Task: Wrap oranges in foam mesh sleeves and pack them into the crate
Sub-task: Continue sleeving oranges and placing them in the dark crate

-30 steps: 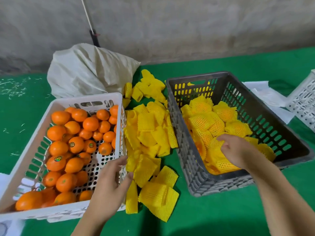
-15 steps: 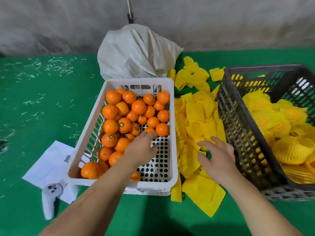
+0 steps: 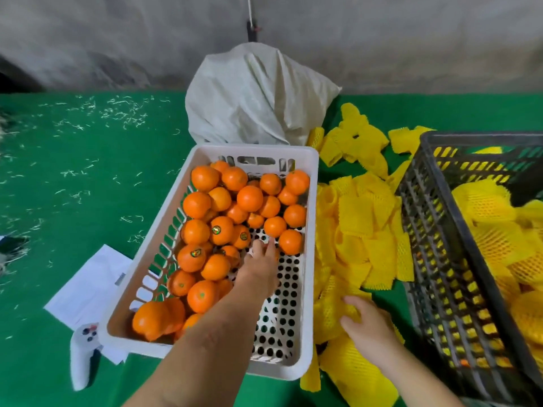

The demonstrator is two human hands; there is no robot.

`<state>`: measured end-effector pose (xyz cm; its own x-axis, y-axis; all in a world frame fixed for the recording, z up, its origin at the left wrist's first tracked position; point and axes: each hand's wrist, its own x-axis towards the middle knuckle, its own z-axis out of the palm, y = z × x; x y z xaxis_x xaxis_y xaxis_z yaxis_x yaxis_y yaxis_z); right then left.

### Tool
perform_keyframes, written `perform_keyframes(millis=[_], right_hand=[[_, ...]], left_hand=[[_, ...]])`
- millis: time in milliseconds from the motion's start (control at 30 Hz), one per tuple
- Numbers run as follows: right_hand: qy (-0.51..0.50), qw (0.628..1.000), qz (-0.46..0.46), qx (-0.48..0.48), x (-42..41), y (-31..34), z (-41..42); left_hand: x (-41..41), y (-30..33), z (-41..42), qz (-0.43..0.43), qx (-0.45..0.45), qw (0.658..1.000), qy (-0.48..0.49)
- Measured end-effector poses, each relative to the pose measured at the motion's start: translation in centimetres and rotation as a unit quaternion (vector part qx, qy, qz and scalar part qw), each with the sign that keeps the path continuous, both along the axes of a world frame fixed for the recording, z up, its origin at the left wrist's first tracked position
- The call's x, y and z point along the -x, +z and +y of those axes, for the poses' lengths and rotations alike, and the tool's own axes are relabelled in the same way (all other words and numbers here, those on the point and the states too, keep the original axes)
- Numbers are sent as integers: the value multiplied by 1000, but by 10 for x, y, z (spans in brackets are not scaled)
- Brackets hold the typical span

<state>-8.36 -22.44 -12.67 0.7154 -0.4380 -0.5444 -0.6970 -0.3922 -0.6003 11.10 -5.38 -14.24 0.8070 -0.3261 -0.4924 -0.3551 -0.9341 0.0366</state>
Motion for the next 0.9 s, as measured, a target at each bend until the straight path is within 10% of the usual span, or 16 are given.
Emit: perform_keyframes(millis=[200, 333, 500, 667, 900], right_hand=[[-141, 973, -146, -111, -11, 7, 14], [-261, 920, -215, -196, -14, 30, 9], [-304, 852, -307, -294, -26, 82, 0], [-221, 846, -344, -343, -21, 124, 17], [-109, 914, -362, -148, 7, 123, 47]], left_hand=[[-2, -8, 10, -55, 32, 998, -26], [-1, 33, 3, -54, 231, 969, 73], [46, 110, 7, 9, 619, 745, 250], [127, 111, 2, 271, 733, 551, 292], [144, 119, 26, 441, 693, 539, 186]])
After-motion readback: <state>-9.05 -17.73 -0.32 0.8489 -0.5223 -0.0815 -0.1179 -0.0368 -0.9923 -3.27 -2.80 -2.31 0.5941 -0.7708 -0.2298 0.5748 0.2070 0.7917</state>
